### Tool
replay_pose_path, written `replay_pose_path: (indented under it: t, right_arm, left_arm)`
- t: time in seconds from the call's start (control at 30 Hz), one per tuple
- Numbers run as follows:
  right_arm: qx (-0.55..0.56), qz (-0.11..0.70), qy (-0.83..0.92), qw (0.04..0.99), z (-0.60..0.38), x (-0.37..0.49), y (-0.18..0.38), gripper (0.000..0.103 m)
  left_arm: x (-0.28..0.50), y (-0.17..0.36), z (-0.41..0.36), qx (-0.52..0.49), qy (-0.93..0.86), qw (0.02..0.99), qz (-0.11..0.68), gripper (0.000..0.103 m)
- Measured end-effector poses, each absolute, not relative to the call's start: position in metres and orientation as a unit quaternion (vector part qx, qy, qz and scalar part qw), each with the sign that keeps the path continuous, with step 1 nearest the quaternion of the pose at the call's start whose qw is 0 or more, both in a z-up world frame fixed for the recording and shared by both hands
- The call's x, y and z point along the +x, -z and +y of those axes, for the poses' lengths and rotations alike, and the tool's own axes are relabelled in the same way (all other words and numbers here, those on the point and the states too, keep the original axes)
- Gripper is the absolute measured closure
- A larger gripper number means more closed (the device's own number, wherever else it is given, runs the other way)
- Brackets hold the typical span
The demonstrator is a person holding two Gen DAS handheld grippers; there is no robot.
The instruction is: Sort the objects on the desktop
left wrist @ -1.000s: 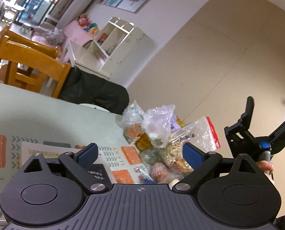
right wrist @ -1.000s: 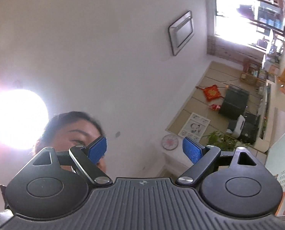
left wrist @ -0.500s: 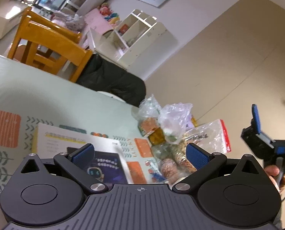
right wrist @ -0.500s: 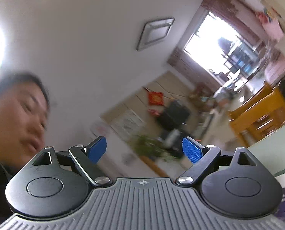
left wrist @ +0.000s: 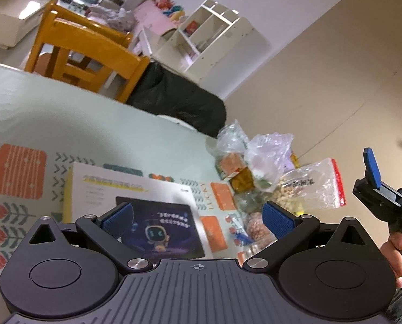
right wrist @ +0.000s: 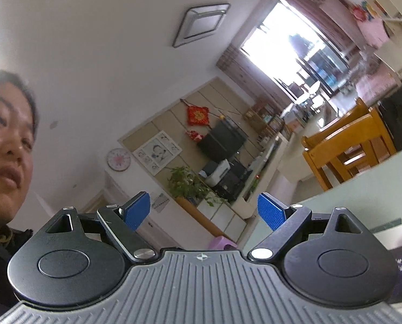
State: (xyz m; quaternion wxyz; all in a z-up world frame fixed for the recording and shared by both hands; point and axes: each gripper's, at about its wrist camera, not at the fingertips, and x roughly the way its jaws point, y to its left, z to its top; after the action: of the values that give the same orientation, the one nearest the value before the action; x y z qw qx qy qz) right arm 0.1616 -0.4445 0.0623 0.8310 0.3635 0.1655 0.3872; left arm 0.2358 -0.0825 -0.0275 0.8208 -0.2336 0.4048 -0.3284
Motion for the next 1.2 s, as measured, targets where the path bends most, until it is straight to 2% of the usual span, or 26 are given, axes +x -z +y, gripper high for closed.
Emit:
replay_pose_path:
  t: [0.13, 0.27, 0.4, 0.57, 0.7, 0.83, 1.2]
  right_arm:
    - [0.361, 0.185, -0.380, 0.831, -0.447, 0.163, -0.046, 0.000]
    - [0.346, 0.257, -0.353, 0.831, -0.448, 0.179, -0.015, 0.000]
    - [0.371, 0.279, -0.322, 0.825, -0.477, 0.192, 0.052, 0.000]
    - [0.461, 0.365, -0.266, 0.764, -0.524, 0.219, 0.138, 0.000]
    - [0.474, 0.413, -0.217, 0.747, -0.547, 0.234, 0.183, 0.000]
    - [0.432, 0.479, -0.207, 0.736, -0.549, 0.259, 0.210, 0.000]
    - [0.429, 0.513, -0.261, 0.696, -0.535, 0.289, 0.246, 0.000]
  left_arm:
    - [0.245, 0.040, -0.081, -0.233, 0.316, 0.810, 0.434, 0.000]
    - [0.266, 0.067, -0.072, -0.261, 0.306, 0.777, 0.484, 0.000]
    - [0.296, 0.102, -0.058, -0.284, 0.297, 0.743, 0.529, 0.000]
    - [0.331, 0.152, -0.043, -0.290, 0.302, 0.704, 0.573, 0.000]
    - [0.346, 0.180, -0.043, -0.287, 0.310, 0.680, 0.599, 0.000]
    - [0.354, 0.196, -0.050, -0.273, 0.315, 0.668, 0.616, 0.000]
    - [0.360, 0.198, -0.066, -0.212, 0.315, 0.672, 0.635, 0.000]
